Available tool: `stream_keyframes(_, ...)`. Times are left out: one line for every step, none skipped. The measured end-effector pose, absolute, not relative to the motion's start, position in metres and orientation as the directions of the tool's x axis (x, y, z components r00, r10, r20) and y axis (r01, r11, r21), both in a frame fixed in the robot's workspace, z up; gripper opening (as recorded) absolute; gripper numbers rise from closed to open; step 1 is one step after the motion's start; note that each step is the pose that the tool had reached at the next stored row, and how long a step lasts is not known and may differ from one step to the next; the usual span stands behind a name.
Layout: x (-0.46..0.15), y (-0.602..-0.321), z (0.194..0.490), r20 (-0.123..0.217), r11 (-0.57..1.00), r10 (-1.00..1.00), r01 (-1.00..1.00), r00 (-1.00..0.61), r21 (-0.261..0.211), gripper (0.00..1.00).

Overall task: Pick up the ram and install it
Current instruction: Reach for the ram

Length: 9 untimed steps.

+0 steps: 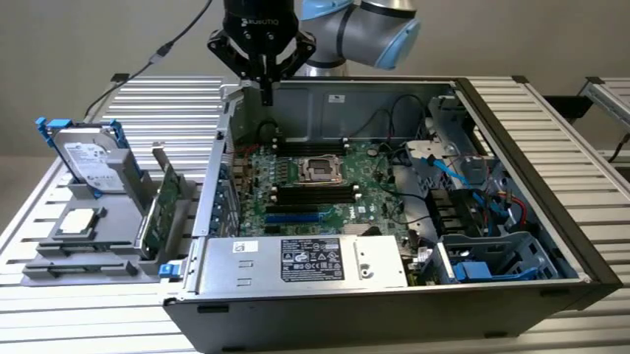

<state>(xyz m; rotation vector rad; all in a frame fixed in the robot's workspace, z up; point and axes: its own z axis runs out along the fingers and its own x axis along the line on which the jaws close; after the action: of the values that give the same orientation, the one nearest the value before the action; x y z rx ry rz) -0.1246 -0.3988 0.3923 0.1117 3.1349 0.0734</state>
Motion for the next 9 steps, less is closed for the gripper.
stream_keyframes(-0.127,-0.399,0.392,0.005,0.996,0.071,0.071,-0.997,0.046,0.11)
stream_keyframes(-0.131,-0.399,0.391,0.01,0.996,0.071,0.071,-0.997,0.046,0.11)
stream_keyframes(-0.134,-0.399,0.391,0.013,0.996,0.071,0.072,-0.997,0.046,0.11)
stream_keyframes(-0.138,-0.399,0.39,0.016,0.996,0.071,0.072,-0.997,0.045,0.11)
stream_keyframes(-0.143,-0.399,0.389,0.019,0.996,0.071,0.072,-0.997,0.045,0.11)
stream_keyframes(-0.147,-0.399,0.388,0.022,0.996,0.071,0.072,-0.997,0.045,0.11)
stream_keyframes(-0.151,-0.399,0.388,0.024,0.996,0.071,0.072,-0.997,0.045,0.11)
stream_keyframes(-0.155,-0.399,0.387,0.024,0.996,0.071,0.072,-0.997,0.044,0.11)
stream_keyframes(-0.16,-0.399,0.386,0.024,0.996,0.071,0.072,-0.997,0.044,0.11)
